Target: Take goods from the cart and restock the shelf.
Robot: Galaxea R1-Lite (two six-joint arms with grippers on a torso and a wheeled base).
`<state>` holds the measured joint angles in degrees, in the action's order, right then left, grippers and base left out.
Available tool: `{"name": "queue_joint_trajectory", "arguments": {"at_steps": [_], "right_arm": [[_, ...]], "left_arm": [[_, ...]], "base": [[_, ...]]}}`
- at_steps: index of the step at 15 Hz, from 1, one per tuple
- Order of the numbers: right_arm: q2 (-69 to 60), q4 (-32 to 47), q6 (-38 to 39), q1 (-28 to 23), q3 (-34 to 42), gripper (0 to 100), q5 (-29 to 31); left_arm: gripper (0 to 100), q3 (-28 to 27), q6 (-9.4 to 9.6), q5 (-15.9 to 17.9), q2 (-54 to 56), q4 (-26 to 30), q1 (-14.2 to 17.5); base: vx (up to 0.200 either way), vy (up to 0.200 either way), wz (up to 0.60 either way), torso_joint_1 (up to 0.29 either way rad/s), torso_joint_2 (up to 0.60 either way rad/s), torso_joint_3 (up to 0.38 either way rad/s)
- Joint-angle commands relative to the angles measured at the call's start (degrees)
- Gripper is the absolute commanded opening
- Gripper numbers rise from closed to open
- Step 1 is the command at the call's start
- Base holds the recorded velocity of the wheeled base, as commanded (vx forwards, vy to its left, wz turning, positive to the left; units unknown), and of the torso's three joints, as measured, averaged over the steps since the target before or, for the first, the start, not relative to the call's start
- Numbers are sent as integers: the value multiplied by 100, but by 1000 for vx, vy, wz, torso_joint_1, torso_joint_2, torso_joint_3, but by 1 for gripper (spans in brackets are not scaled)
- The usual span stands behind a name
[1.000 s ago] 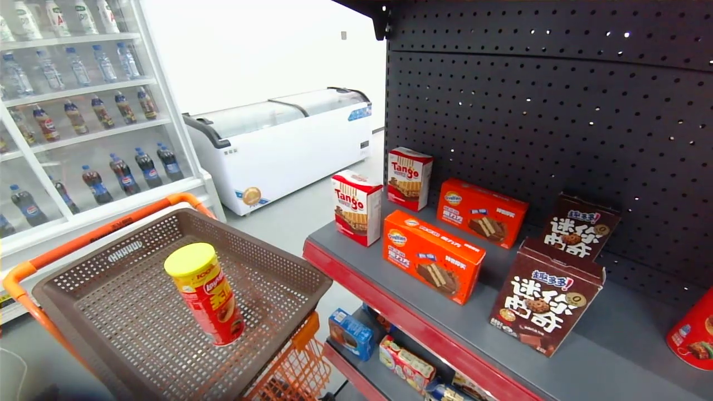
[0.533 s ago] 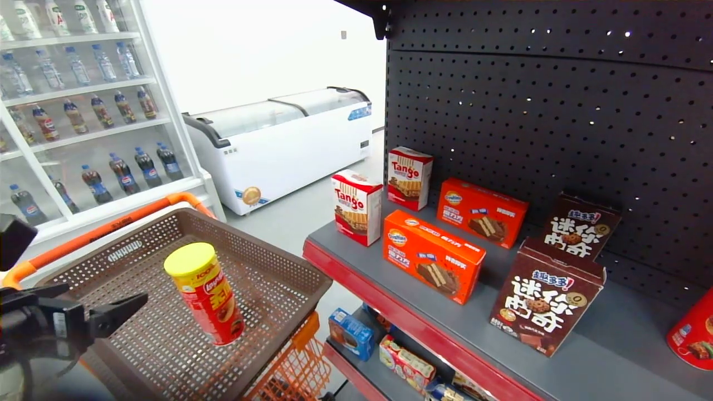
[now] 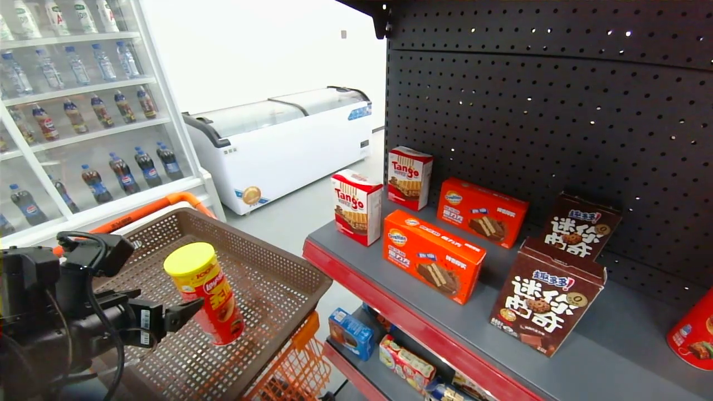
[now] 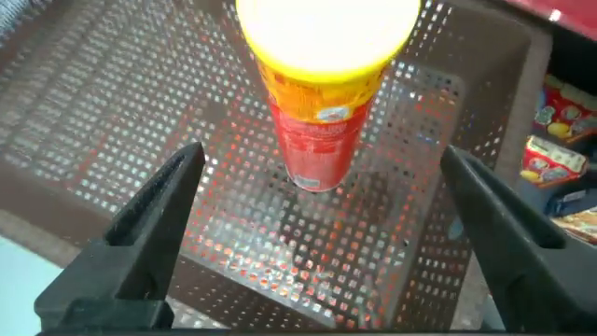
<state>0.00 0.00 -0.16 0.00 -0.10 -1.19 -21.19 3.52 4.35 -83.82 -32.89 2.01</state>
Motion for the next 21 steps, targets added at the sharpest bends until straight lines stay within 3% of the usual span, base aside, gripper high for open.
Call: {"name": "queue_joint_trajectory", "arguments": {"at_steps": [1,4,5,8,12,17,18,21], "right_arm": [[0,0,-2,0,1,100,-4],[0,0,-2,0,1,100,-4],[0,0,-2,0,1,100,-4],[0,0,-2,0,1,100,-4],[0,0,-2,0,1,100,-4],[0,0,-2,0,1,100,-4],[0,0,-2,0,1,100,-4],[0,0,-2,0,1,100,-4]], "left_arm": [[100,106,-27,-22,-512,-174,-43],[100,308,-27,-22,-987,-859,-43],[100,352,-18,-22,-1312,-1396,-61],[100,361,8,-48,-1980,-2239,-69],[100,405,-10,-75,-2455,-2767,-263],[100,317,-45,-259,-2771,-2881,-359],[0,299,-53,-259,-2797,-3004,-351],[0,150,-89,-470,-2824,-3013,-324]], "base": [[0,0,0,0,0,0],[0,0,0,0,0,0],[0,0,0,0,0,0],[0,0,0,0,0,0],[0,0,0,0,0,0],[0,0,0,0,0,0],[0,0,0,0,0,0],[0,0,0,0,0,0]]}}
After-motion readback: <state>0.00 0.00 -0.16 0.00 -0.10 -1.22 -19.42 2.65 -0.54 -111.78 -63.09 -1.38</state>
